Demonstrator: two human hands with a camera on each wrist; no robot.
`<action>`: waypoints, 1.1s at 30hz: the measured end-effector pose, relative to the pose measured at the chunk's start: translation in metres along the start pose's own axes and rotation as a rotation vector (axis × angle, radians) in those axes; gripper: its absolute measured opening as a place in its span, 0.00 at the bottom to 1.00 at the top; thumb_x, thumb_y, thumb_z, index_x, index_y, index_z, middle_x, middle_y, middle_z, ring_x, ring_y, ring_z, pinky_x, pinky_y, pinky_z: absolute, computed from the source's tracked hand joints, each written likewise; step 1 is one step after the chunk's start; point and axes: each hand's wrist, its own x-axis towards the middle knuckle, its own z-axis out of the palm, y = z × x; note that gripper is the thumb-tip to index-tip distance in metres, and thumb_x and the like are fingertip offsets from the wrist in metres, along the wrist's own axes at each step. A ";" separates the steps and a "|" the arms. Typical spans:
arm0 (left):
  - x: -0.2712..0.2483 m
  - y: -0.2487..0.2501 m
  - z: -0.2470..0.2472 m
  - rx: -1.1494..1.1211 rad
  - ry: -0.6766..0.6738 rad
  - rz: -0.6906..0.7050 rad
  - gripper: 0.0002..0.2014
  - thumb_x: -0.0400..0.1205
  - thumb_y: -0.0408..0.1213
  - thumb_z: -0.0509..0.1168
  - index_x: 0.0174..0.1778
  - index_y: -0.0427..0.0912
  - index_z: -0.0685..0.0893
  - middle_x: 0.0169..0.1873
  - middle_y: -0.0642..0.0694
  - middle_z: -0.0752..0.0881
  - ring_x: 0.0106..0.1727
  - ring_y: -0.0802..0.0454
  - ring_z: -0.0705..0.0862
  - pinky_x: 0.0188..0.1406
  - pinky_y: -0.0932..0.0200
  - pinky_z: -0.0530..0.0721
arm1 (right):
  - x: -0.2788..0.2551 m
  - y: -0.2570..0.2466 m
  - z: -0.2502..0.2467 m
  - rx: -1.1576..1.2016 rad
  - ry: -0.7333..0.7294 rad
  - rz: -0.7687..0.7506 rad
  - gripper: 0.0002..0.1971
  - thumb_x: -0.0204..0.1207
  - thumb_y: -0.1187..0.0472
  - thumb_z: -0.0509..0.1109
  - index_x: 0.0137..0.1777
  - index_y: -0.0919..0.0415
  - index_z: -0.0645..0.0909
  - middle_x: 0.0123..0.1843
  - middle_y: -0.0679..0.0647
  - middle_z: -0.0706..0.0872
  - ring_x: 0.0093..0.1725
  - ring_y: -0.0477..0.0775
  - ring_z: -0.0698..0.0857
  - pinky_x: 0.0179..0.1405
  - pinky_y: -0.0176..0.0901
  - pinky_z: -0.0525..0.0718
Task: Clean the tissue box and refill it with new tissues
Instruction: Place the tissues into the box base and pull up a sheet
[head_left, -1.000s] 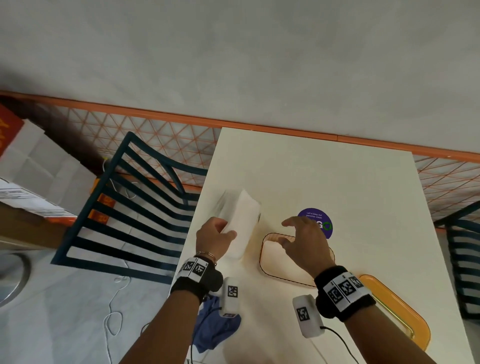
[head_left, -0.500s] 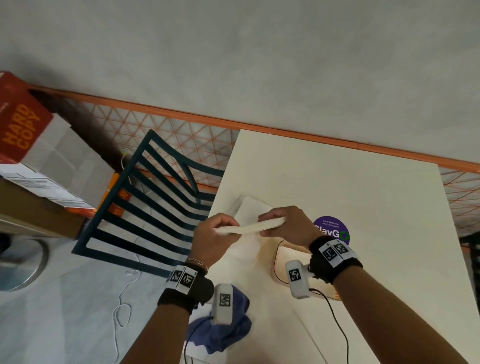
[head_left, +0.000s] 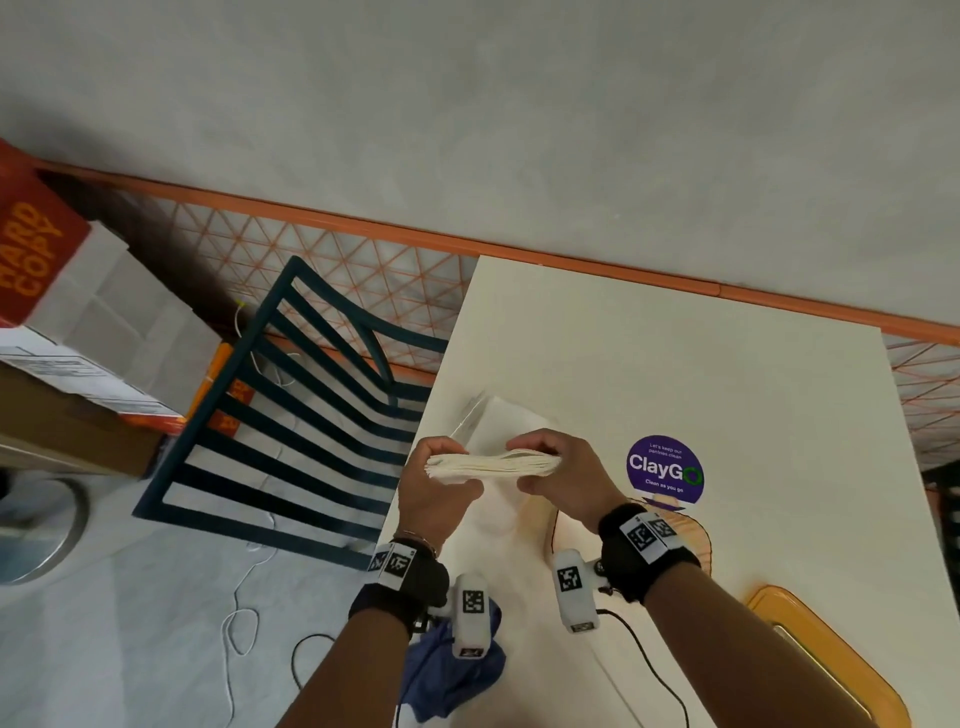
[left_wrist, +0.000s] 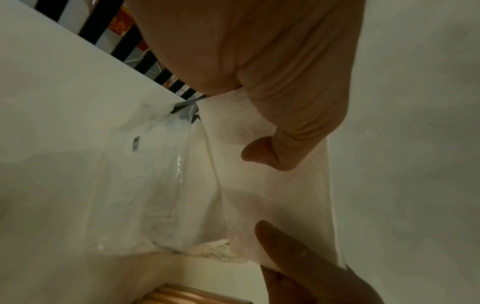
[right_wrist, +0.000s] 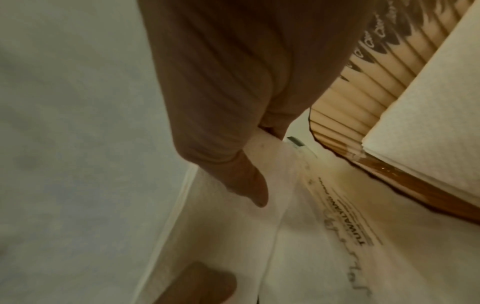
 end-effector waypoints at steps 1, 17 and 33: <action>0.001 0.000 0.001 -0.014 0.027 -0.012 0.25 0.60 0.19 0.76 0.46 0.51 0.84 0.44 0.47 0.89 0.46 0.49 0.89 0.40 0.55 0.91 | 0.000 0.000 -0.001 0.007 0.025 -0.005 0.25 0.62 0.77 0.80 0.55 0.49 0.90 0.52 0.44 0.92 0.51 0.42 0.89 0.47 0.34 0.86; 0.011 0.000 0.002 0.092 0.037 -0.051 0.19 0.64 0.20 0.74 0.42 0.47 0.83 0.40 0.43 0.88 0.39 0.50 0.86 0.30 0.63 0.84 | 0.002 0.004 -0.012 -0.047 -0.006 0.030 0.22 0.68 0.75 0.76 0.54 0.48 0.90 0.50 0.43 0.93 0.47 0.39 0.88 0.43 0.31 0.83; -0.033 0.031 0.055 0.082 -0.297 -0.191 0.20 0.74 0.31 0.76 0.60 0.50 0.85 0.52 0.50 0.92 0.53 0.52 0.90 0.56 0.46 0.91 | -0.096 0.018 -0.094 0.095 0.093 0.291 0.11 0.79 0.68 0.73 0.58 0.55 0.88 0.51 0.49 0.94 0.55 0.53 0.91 0.51 0.42 0.85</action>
